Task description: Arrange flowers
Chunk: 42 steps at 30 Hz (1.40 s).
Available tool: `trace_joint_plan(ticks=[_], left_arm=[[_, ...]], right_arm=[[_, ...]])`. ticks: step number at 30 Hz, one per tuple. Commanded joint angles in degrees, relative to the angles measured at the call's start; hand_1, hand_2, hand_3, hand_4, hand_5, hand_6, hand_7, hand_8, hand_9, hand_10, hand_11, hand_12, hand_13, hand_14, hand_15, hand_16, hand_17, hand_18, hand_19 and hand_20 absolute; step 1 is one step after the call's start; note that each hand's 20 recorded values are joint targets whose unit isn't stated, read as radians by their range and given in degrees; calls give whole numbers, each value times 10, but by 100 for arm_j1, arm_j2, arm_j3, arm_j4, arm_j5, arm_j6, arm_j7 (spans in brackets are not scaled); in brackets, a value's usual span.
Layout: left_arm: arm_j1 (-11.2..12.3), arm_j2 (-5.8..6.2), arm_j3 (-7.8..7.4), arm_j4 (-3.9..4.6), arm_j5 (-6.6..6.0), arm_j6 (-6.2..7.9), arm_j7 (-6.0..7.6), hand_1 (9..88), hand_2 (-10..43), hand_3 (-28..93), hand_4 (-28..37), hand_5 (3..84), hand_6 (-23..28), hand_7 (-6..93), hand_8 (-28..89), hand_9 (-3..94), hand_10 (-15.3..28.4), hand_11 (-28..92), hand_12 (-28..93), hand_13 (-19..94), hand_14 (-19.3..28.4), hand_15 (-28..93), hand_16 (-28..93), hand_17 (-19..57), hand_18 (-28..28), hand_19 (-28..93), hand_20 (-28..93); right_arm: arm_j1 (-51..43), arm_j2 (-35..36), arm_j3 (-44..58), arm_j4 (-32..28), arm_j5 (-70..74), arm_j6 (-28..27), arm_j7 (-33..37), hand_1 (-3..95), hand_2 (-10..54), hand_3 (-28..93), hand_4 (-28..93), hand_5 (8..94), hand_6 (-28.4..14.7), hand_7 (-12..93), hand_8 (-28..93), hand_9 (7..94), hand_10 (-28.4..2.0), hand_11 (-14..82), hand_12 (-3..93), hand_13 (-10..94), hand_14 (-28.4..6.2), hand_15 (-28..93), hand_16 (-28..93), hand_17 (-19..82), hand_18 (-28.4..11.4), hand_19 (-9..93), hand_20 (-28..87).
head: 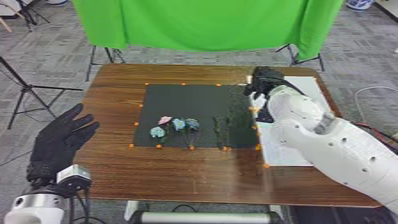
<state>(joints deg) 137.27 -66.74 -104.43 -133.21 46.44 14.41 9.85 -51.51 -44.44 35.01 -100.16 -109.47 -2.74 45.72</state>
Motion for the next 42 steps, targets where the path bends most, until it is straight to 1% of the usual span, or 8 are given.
trace_joint_plan(ticks=[1,11,17,19,26,31,37,42], left_arm=[[42,15,9,-37,-12,36,-30,252,58,817,-187,388,105,131,-95,366,203,273,94,269,272,495,-97,-85,241,600,-55],[30,-12,40,-35,-19,17,-35,252,59,817,-188,388,105,131,-95,366,204,273,94,269,272,497,-97,-85,241,600,-55],[-12,-37,28,-33,2,0,-98,251,59,817,-188,389,105,131,-95,366,204,273,94,269,272,497,-97,-85,242,601,-55],[29,-35,34,-44,-18,22,-54,252,59,816,-188,389,105,131,-94,366,204,273,93,269,272,496,-97,-85,242,600,-55],[58,-83,-5,-57,-13,9,-84,252,59,816,-188,388,105,130,-94,365,204,273,94,270,271,497,-97,-85,242,601,-55],[-1,-79,52,-12,-28,10,-66,252,59,817,-187,388,105,130,-94,365,204,273,94,270,271,496,-97,-86,242,601,-56],[-37,-92,41,-8,-1,-35,-104,252,58,817,-187,388,105,130,-94,365,205,272,94,270,272,496,-97,-85,241,601,-55],[-29,-81,61,-6,-12,-27,-67,251,59,817,-187,388,105,130,-94,365,203,272,94,269,272,496,-97,-85,241,600,-55]], right_arm=[[364,892,-338,479,-6,408,541,298,-70,910,-274,534,-72,214,-150,559,-185,268,133,648,-108,838,88,351,-226,932,515],[521,905,-542,926,274,382,952,296,-72,907,-275,532,-73,209,-147,556,-185,250,132,670,-96,847,86,368,-231,932,515],[285,978,-388,903,247,79,1170,295,-75,908,-276,528,-74,207,-146,547,-184,241,132,665,-97,846,85,367,-230,932,509],[170,992,-294,902,282,36,1207,294,-75,909,-276,526,-74,204,-146,546,-187,234,131,665,-98,846,84,367,-230,932,506],[-312,970,91,804,313,-126,1316,295,-77,907,-278,528,-77,197,-142,549,-190,218,130,669,-100,845,80,372,-234,932,502],[-219,951,-57,927,402,-101,1356,296,-77,905,-277,529,-78,195,-140,551,-189,216,130,670,-101,846,80,374,-235,932,504],[-192,859,-80,999,367,-175,1269,298,-78,904,-278,530,-79,193,-139,551,-187,216,131,669,-103,846,80,373,-235,932,504],[-232,847,-68,1018,392,-236,1322,302,-77,902,-280,530,-76,195,-140,551,-187,216,131,669,-102,845,81,373,-235,932,503]])
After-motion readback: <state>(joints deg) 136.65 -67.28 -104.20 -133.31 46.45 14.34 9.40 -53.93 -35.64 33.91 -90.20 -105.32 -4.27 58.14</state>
